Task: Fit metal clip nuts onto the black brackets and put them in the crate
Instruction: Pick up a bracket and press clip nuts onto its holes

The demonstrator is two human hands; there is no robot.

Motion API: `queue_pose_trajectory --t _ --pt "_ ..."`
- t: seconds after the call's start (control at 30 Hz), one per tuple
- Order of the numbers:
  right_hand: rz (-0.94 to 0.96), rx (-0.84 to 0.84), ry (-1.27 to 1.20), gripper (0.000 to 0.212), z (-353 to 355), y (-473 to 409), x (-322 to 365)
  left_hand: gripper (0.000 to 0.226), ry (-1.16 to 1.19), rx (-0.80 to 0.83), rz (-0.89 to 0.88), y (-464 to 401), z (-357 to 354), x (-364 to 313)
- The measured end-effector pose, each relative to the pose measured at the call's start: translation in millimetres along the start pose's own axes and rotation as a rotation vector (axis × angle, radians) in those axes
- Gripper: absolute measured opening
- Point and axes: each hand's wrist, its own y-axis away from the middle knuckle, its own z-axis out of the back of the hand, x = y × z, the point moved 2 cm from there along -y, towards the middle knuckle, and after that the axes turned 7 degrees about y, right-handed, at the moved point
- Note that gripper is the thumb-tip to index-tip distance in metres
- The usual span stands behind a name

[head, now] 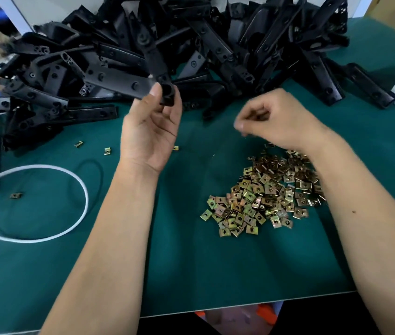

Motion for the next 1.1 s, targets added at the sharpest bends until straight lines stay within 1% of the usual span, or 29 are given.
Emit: queue_pose_trajectory --t 0.03,0.07,0.13,0.2,0.27,0.33,0.37,0.4,0.5,0.53,0.6,0.67,0.7,0.73,0.77,0.8,0.83,0.9,0.93,0.97,1.0,1.03,1.1 --pt "0.008 0.045 0.148 0.005 5 0 -6 0.015 -0.028 -0.014 0.02 -1 2 4" --pt "0.007 0.115 0.219 0.008 9 2 -10 0.02 -0.06 -0.029 0.04 -2 5 9" --pt "-0.018 0.274 0.218 0.011 14 6 -13 0.017 -0.149 -0.048 0.074 -5 10 18" --pt "-0.027 0.373 0.229 0.011 13 8 -13 0.012 -0.271 -0.054 0.1 -7 13 25" --pt "-0.015 0.395 0.265 0.01 9 8 -11 0.019 -0.464 -0.076 0.115 -9 16 31" --pt "-0.001 0.395 0.295 0.011 5 6 -9 0.037 -0.633 -0.165 0.085 -11 18 36" --pt "0.003 0.397 0.303 0.011 3 5 -7 0.045 -0.655 -0.233 0.052 -11 19 37" --pt "0.008 0.402 0.312 0.012 1 5 -6 0.048 -0.642 -0.312 0.003 -11 19 37" --pt "0.03 0.389 0.312 0.014 -3 4 -3 0.038 -0.55 -0.567 -0.228 -14 24 22" --pt "0.036 0.357 0.302 0.015 -3 3 -2 0.04 -0.556 -0.653 -0.335 -14 29 13" --pt "0.044 0.278 0.291 0.015 -2 0 -3 0.045 -0.658 -0.797 -0.589 -13 40 -8" --pt "0.039 0.22 0.257 0.013 -3 -2 -3 0.048 -0.725 -0.871 -0.827 -9 45 -27" --pt "0.031 0.191 0.2 0.012 -4 -3 -3 0.05 -0.723 -0.871 -0.9 -7 44 -33" --pt "0.023 0.156 0.121 0.01 -6 -4 -2 0.052 -0.714 -0.84 -0.928 -8 42 -34" --pt "0.02 0.11 0.038 0.009 -9 -4 -1 0.053 -0.712 -0.765 -0.916 -10 39 -31" --pt "0.022 0.061 -0.03 0.008 -12 -4 0 0.051 -0.728 -0.658 -0.853 -12 35 -24" --pt "0.025 0.015 -0.081 0.007 -17 -4 3 0.05 -0.764 -0.545 -0.734 -14 30 -13" --pt "0.012 -0.053 -0.184 0.007 -26 -5 7 0.05 -0.815 -0.326 -0.397 -14 19 14" --pt "-0.009 -0.081 -0.252 0.007 -31 -5 8 0.052 -0.809 -0.223 -0.241 -11 15 26" --pt "-0.037 -0.106 -0.328 0.008 -35 -5 9 0.053 -0.8 -0.149 -0.127 -8 12 36" --pt "-0.07 -0.126 -0.412 0.009 -37 -6 9 0.052 -0.793 -0.112 -0.061 -6 10 42" --pt "-0.106 -0.135 -0.505 0.01 -39 -5 9 0.051 -0.78 -0.102 -0.032 -4 10 45" --pt "-0.168 -0.132 -0.687 0.012 -39 -5 9 0.048 -0.733 -0.1 -0.012 -3 12 42"
